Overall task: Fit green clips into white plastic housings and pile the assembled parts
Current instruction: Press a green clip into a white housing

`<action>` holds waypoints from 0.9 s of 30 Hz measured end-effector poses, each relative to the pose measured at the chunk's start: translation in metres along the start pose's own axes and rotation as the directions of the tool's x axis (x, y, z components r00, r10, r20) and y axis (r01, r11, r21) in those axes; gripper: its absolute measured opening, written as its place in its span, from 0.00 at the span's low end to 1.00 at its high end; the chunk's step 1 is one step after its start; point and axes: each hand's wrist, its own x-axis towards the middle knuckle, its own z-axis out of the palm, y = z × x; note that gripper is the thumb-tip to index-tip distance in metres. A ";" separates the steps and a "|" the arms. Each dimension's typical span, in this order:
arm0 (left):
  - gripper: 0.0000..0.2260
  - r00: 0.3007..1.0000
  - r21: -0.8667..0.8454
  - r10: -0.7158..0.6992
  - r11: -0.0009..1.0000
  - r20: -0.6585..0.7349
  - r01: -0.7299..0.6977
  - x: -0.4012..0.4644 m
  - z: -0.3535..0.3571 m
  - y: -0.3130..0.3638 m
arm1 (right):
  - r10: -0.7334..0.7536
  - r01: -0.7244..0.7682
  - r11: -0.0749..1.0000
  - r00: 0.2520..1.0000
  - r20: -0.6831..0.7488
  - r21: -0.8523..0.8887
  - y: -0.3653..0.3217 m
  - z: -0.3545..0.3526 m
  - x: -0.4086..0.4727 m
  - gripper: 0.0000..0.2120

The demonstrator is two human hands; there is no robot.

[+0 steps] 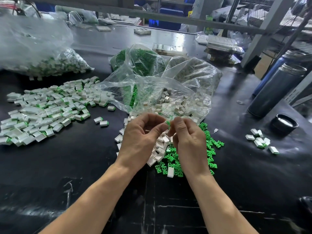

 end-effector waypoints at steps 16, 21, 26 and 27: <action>0.05 1.000 0.037 0.004 0.999 -0.028 -0.003 0.000 -0.004 0.004 | -0.018 0.019 0.998 1.000 0.015 -0.064 0.001 -0.002 0.001 0.03; 0.11 1.000 0.112 0.005 0.994 0.025 -0.008 0.000 -0.004 0.005 | 0.058 -0.058 0.998 0.998 -0.026 0.021 0.001 -0.003 0.002 0.06; 0.10 0.999 0.160 0.029 0.987 -0.018 -0.026 0.000 -0.004 0.004 | 0.136 -0.139 0.987 0.990 0.038 0.076 0.000 -0.004 0.002 0.06; 0.10 0.999 0.167 0.029 0.986 -0.021 -0.025 0.000 -0.005 0.003 | 0.146 -0.151 0.985 0.987 0.060 0.087 -0.001 -0.004 0.002 0.06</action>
